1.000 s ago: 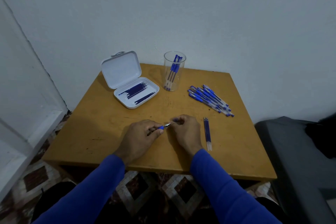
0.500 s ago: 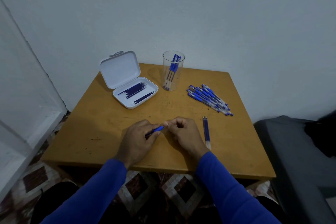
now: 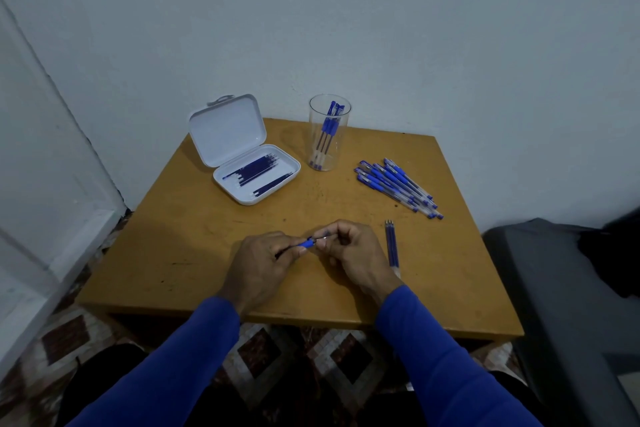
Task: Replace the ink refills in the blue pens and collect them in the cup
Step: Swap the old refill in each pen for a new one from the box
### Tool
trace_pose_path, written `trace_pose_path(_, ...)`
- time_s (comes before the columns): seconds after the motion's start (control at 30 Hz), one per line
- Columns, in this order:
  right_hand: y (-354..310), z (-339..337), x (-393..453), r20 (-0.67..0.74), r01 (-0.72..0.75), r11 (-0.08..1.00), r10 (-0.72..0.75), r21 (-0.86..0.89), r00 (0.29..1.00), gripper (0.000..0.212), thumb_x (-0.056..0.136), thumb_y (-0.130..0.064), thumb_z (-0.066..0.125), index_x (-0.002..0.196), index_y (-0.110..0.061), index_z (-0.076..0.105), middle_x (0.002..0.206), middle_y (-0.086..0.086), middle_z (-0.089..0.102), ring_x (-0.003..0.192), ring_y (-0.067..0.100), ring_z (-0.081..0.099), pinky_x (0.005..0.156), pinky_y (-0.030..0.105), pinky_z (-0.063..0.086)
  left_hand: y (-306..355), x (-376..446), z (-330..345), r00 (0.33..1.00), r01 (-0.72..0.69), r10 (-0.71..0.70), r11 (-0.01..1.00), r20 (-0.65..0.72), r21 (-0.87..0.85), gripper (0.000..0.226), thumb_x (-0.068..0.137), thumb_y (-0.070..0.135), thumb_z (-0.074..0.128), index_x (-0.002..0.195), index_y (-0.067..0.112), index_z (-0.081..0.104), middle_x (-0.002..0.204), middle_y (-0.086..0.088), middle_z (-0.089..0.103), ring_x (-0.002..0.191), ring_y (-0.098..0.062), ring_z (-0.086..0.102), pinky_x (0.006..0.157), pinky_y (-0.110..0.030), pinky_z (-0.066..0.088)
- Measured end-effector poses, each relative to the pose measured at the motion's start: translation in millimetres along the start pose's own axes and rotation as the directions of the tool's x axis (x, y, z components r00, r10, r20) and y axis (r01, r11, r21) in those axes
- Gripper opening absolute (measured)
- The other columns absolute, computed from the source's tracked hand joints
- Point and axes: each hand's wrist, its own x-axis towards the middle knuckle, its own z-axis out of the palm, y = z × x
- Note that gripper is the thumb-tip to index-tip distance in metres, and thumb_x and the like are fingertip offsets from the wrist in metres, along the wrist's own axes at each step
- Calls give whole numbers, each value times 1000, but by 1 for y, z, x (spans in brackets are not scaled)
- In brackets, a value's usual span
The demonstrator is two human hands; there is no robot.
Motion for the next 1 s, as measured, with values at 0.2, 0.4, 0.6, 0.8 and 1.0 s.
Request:
trace_pose_path(0.2, 0, 1, 2, -14, -19, 999, 18, -26, 1000, 14, 93, -32, 73, 103, -23, 72, 95, 6, 69, 74, 10, 60, 66, 26, 50, -1, -1, 0, 1000, 15, -16, 999, -24, -37, 24, 91, 25, 73, 114, 23, 77, 83, 22, 66, 80, -1, 64, 66, -10, 45)
trace_pose_path(0.4, 3, 4, 2, -44, -6, 993, 1, -115, 999, 17, 99, -27, 65, 94, -14, 73, 84, -3, 69, 71, 1, 58, 70, 24, 45, -2, -1, 1, 999, 34, -35, 998, -23, -46, 24, 91, 28, 73, 115, 26, 75, 84, 21, 66, 81, 0, 63, 67, -13, 45)
trace_pose_path(0.6, -2, 1, 2, -4, -8, 999, 8, -34, 1000, 13, 95, -23, 69, 109, -23, 70, 94, -2, 69, 79, 6, 60, 76, 29, 47, -2, 0, 1, 999, 23, -25, 999, -30, -44, 23, 91, 26, 73, 114, 27, 75, 83, 21, 66, 81, -2, 63, 67, -14, 45)
trace_pose_path(0.8, -1, 1, 2, 3, 1, 997, -1, -82, 1000, 6, 98, -20, 66, 99, -23, 71, 95, -3, 68, 79, 7, 58, 71, 26, 46, -4, 0, 1, 1000, 20, -21, 999, -19, -31, 24, 91, 29, 72, 115, 26, 75, 84, 20, 66, 79, -2, 62, 67, -17, 48)
trace_pose_path(1.0, 1, 0, 2, -19, -35, 999, 34, -35, 999, 12, 96, -32, 69, 100, -22, 72, 89, 0, 67, 71, 7, 56, 65, 27, 45, -5, 0, 2, 1000, 10, -11, 999, -24, -37, 23, 91, 29, 73, 114, 26, 76, 85, 19, 68, 78, -3, 63, 66, -22, 51)
